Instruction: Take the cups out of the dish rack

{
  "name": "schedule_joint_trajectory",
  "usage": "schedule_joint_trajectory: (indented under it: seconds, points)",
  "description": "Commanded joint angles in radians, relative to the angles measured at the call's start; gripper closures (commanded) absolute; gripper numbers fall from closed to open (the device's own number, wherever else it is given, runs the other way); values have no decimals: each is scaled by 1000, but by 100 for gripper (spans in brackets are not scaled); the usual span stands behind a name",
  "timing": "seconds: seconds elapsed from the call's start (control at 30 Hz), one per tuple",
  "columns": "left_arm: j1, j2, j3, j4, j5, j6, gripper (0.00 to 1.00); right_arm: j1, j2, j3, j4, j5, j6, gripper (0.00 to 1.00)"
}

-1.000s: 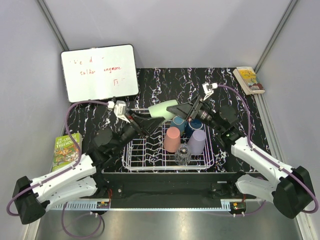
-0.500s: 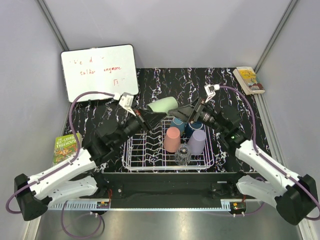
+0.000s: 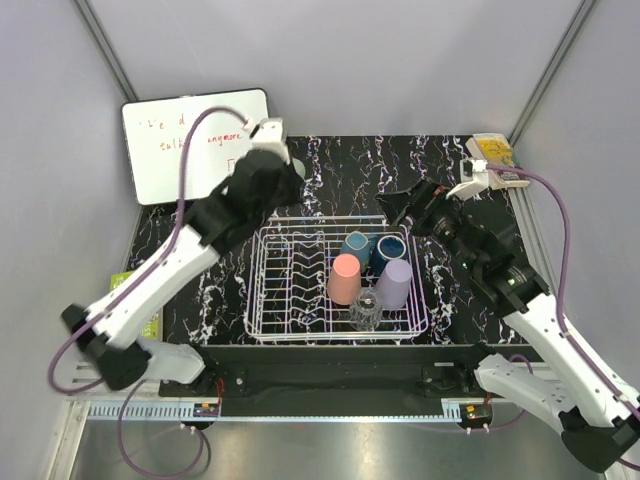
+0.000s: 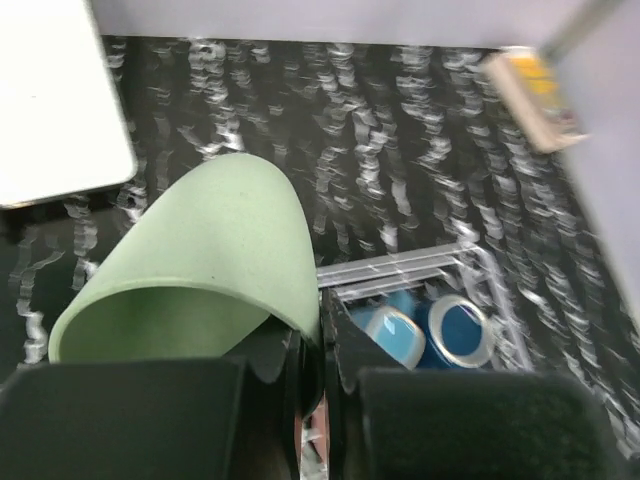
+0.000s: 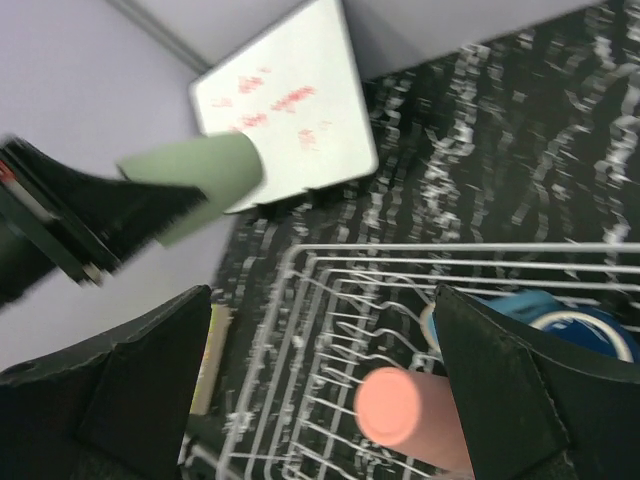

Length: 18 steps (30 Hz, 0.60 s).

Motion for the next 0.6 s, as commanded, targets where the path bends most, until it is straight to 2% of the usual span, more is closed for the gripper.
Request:
schedule_joint_trajectory:
  seconds: [0.0,0.17,0.27,0.57]
  points:
    - [106,287,335,-354,20,21,100,0,81,50,-229,187,-47,0]
    - [172,583,649,-505,78,45,100,0,125,79,-311,228,-67,0]
    - [222,696,752,-532,150,38,100,0,121,80,-315,226,-67,0]
    - [308,873,857,-549,217,21,100,0,139,77,-315,229,-86,0]
